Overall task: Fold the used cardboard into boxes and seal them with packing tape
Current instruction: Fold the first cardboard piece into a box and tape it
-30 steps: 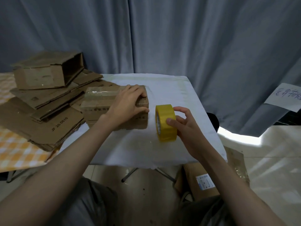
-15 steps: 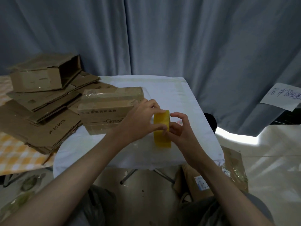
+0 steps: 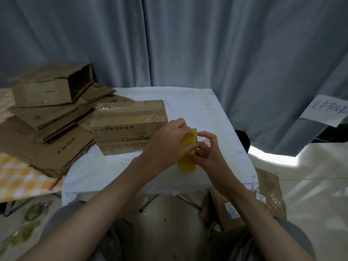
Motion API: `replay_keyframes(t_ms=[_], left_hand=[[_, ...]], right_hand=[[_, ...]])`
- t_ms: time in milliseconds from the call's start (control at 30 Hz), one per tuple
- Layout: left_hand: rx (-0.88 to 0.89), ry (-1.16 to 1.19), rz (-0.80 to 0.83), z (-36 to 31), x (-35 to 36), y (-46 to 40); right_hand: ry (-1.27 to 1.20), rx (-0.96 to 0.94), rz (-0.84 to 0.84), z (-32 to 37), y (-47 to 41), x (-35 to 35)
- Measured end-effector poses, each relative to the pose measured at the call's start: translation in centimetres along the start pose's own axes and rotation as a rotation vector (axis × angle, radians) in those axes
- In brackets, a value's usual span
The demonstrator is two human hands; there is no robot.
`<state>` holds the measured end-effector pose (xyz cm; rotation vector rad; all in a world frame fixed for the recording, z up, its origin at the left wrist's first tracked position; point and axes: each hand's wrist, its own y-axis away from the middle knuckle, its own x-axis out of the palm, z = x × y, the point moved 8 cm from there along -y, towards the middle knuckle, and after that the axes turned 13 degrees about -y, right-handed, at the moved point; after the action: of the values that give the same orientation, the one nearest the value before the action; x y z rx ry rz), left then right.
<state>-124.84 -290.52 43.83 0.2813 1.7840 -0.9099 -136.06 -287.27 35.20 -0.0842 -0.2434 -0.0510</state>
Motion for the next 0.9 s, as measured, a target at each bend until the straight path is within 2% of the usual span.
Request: replay_keyframes(t_ms=[200, 900], left_hand=[[-0.086, -0.023, -0.005, -0.3, 0.5, -1.0], [-0.084, 0.005, -0.13, -0.1, 1.2, -0.6]], right_hand=[[-0.007, 0.003, 0.025, -0.1, 0.0, 0.7], [0.015, -0.008, 0.06, 0.2, -0.7, 0.2]])
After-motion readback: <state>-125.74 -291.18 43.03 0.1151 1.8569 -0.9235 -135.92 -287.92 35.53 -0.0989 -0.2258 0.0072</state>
